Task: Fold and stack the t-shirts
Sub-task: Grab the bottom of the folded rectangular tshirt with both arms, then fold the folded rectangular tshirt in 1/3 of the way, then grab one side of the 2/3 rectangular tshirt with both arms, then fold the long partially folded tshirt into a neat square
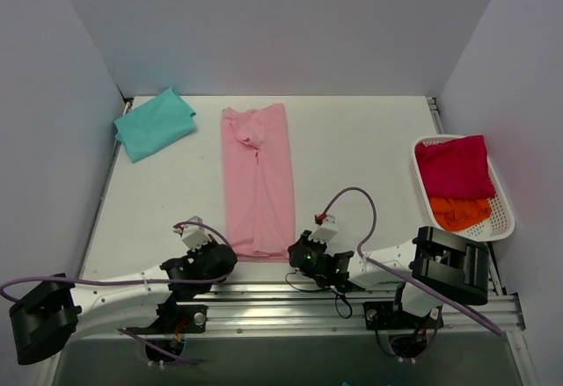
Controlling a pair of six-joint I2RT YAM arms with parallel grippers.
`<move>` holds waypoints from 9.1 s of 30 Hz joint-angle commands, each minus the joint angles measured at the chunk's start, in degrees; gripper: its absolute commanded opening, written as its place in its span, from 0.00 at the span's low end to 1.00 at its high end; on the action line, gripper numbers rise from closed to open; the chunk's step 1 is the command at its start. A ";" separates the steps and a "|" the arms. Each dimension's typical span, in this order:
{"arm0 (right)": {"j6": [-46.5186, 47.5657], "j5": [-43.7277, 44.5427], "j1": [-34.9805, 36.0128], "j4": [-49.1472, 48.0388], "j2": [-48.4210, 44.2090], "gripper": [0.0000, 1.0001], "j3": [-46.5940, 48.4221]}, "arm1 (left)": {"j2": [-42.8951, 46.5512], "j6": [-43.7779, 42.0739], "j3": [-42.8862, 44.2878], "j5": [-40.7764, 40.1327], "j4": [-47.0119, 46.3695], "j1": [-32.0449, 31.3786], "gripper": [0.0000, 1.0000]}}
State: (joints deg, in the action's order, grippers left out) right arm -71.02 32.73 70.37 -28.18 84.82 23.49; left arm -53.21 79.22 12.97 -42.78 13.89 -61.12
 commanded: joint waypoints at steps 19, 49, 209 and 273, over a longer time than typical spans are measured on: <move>10.46 11.39 -1.81 18.51 -6.15 0.00 14.04 | 9.17 -7.67 9.69 -3.27 9.23 1.18 0.05; 25.67 0.32 -22.73 15.53 15.90 0.00 40.32 | -20.43 -30.53 27.98 15.09 -21.80 29.38 0.07; 21.45 -13.49 -23.71 1.63 -0.95 0.00 23.89 | -16.23 -26.75 25.09 34.08 -25.32 38.36 0.02; 29.36 -21.57 -32.21 16.84 35.13 0.00 73.96 | -36.14 -27.18 43.17 33.44 -27.15 51.52 0.18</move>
State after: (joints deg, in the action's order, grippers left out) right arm -42.81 11.53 42.04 -12.43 115.81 90.76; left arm -81.28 54.26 49.87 -13.23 -6.04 -13.26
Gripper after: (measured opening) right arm 0.008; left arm 0.156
